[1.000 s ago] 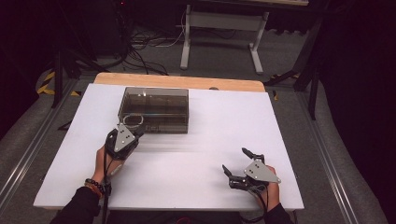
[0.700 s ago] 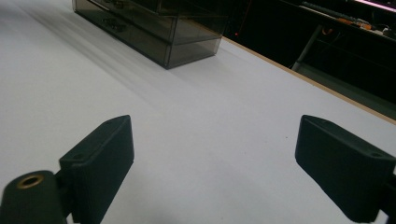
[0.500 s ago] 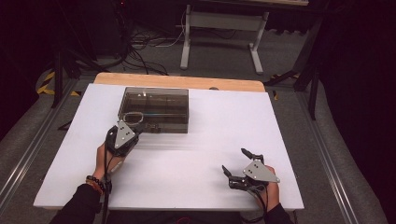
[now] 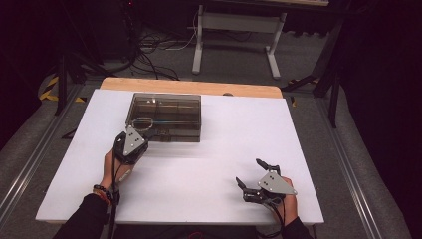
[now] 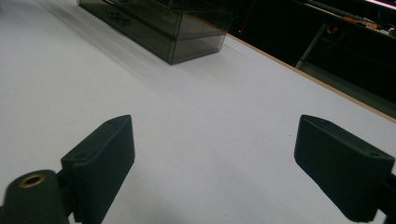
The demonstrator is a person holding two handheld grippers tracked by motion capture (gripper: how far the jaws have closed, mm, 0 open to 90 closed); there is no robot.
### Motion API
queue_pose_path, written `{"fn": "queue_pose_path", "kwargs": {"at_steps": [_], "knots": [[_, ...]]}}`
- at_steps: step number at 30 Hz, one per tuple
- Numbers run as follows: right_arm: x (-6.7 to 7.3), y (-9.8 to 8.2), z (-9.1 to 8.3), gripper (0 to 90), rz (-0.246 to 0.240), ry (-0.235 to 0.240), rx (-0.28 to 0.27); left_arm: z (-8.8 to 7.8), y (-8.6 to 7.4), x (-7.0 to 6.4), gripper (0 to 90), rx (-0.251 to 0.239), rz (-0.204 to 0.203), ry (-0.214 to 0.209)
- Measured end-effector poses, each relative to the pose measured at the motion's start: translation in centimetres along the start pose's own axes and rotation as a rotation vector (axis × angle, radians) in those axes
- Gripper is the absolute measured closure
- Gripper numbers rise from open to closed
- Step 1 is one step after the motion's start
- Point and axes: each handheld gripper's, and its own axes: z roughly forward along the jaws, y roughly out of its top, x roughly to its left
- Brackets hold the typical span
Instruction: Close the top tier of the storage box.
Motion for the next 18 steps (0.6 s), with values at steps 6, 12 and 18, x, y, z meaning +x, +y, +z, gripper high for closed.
{"fn": "queue_pose_path", "kwargs": {"at_steps": [6, 12, 18], "knots": [[0.00, 0.02, -0.04, 12.7, 0.000, 0.000, -0.001, 0.26, 0.04, 0.12, 89.5, 0.001, -0.004, 0.004], [0.05, 0.05, -0.06, 12.8, -0.006, 0.001, 0.000, 0.46, 0.09, 0.19, 89.5, 0.000, 0.001, 0.005], [0.06, 0.06, -0.06, 13.2, -0.010, 0.002, 0.001, 0.75, 0.18, 0.14, 89.4, -0.005, -0.007, 0.005]]}}
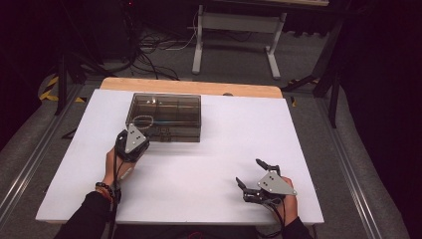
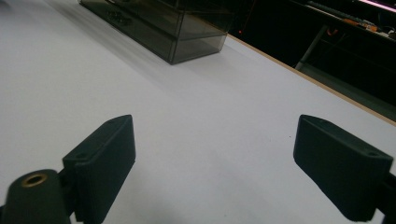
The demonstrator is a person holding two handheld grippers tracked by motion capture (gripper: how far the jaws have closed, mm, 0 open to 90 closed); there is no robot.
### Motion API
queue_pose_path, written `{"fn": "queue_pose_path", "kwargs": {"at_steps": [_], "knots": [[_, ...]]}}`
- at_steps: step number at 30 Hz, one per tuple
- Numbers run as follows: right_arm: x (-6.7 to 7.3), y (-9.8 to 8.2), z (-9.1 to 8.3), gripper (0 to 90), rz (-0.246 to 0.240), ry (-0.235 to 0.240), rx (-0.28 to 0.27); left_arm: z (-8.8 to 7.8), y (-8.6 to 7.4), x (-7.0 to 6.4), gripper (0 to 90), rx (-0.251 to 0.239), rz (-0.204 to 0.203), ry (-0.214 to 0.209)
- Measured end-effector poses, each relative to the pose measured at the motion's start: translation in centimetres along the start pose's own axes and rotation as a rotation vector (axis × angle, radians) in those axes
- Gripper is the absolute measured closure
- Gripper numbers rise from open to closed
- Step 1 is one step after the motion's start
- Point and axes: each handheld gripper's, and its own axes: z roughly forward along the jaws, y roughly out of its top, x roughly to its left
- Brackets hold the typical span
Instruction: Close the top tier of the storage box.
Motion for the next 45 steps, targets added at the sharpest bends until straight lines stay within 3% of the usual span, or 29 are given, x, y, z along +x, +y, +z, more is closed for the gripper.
{"fn": "queue_pose_path", "kwargs": {"at_steps": [28, 45], "knots": [[0.1, 0.0, 0.0, 13.8, -0.014, 0.008, 0.006, 1.0, 0.2, -0.1, 89.5, -0.003, 0.007, 0.008], [0.1, 0.0, 0.0, 13.9, -0.019, 0.011, 0.006, 0.8, 0.3, -0.1, 89.5, -0.001, 0.007, 0.005]]}}
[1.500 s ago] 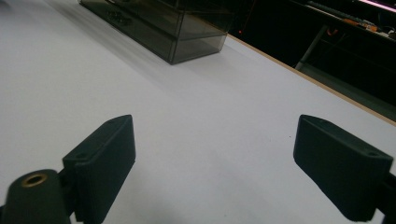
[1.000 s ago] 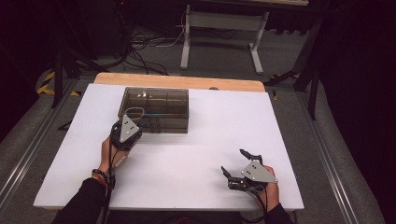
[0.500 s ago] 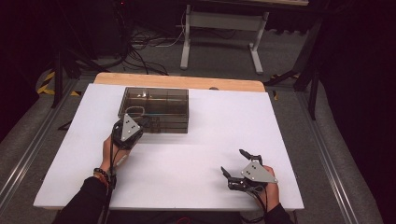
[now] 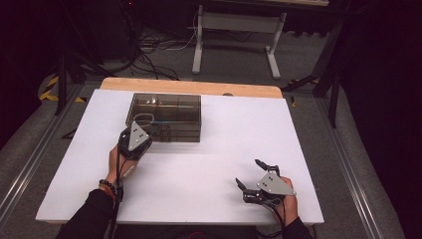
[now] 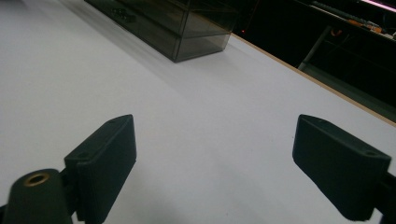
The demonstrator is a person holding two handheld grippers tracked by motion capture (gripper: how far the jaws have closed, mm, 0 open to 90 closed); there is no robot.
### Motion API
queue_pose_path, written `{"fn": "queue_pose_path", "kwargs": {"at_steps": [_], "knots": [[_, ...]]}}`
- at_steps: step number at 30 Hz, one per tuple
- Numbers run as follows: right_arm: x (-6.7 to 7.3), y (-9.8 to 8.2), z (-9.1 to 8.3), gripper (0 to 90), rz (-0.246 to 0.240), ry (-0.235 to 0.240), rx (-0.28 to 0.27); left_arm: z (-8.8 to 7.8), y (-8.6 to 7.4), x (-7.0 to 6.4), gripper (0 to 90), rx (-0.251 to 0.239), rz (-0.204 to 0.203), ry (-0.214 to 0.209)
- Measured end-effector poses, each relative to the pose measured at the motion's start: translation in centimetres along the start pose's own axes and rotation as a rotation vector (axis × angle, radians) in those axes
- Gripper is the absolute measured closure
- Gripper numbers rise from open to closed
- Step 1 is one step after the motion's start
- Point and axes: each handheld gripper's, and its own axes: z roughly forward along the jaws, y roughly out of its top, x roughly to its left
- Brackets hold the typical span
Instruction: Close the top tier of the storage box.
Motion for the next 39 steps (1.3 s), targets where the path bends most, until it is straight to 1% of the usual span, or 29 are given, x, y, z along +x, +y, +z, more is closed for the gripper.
{"fn": "queue_pose_path", "kwargs": {"at_steps": [9, 18, 21, 26, 28, 30, 33, 35, 39], "knots": [[0.0, 0.0, 0.0, 13.9, 0.001, 0.003, -0.002, -0.4, 0.2, -0.1, 89.5, -0.014, -0.004, -0.004], [0.1, 0.1, 0.0, 13.8, 0.003, 0.012, -0.001, -0.7, 0.4, -0.2, 89.4, -0.024, -0.005, -0.021], [0.2, 0.1, 0.1, 13.8, 0.000, 0.017, 0.002, -0.8, 0.4, -0.2, 87.1, -0.024, -0.006, -0.030], [0.3, 0.1, 0.1, 13.8, 0.004, 0.022, 0.003, -0.9, 0.5, -0.4, 85.7, -0.028, -0.005, -0.036], [0.3, 0.1, 0.1, 13.8, 0.004, 0.022, 0.005, -1.0, 0.6, -0.5, 83.6, -0.033, -0.004, -0.035], [0.3, 0.1, 0.1, 13.8, 0.004, 0.024, 0.006, -1.0, 0.6, -0.6, 82.4, -0.032, -0.007, -0.043], [0.3, 0.1, 0.2, 13.8, 0.001, 0.025, 0.007, -1.0, 0.7, -0.7, 77.2, -0.027, 0.007, -0.048], [0.3, 0.1, 0.2, 13.8, 0.000, 0.027, 0.007, -1.0, 0.7, -0.9, 76.0, -0.030, 0.005, -0.051], [0.3, 0.0, 0.2, 13.8, 0.002, 0.026, 0.008, -1.1, 0.8, -1.0, 66.6, -0.031, 0.020, -0.058]]}}
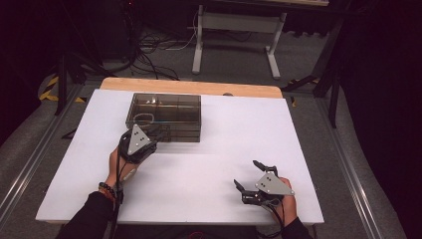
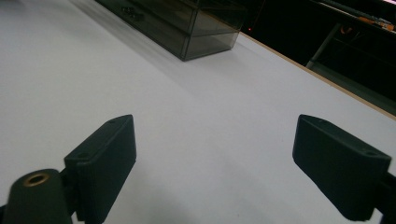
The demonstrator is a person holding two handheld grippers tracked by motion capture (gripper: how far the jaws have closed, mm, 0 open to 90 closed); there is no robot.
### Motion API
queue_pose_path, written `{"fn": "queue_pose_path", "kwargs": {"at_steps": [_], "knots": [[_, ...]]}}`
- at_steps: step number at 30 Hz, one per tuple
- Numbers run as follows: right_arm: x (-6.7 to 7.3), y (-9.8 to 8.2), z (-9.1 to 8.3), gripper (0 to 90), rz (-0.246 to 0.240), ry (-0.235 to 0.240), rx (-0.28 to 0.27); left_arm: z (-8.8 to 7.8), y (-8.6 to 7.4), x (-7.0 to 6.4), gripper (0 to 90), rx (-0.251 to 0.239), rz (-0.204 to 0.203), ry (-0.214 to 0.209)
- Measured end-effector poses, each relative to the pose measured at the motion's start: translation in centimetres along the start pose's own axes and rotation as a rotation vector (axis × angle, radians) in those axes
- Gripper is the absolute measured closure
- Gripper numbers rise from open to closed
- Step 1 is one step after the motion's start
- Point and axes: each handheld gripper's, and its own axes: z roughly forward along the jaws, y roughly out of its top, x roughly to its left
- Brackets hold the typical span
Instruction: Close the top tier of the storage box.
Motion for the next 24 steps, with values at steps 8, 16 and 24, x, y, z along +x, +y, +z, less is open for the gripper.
{"fn": "queue_pose_path", "kwargs": {"at_steps": [8, 16, 24], "knots": [[0.03, -0.01, 0.02, 13.8, -0.006, 0.004, 0.002, 0.26, -0.06, -0.27, 45.7, 0.017, 0.011, 0.000], [0.04, -0.01, -0.01, 13.7, -0.006, 0.004, 0.002, 0.19, -0.08, -0.62, 25.5, 0.016, 0.006, 0.046], [0.06, -0.01, 0.03, 13.7, -0.008, 0.008, 0.004, 0.21, -0.09, -0.82, 17.0, -0.007, -0.003, 0.028]]}}
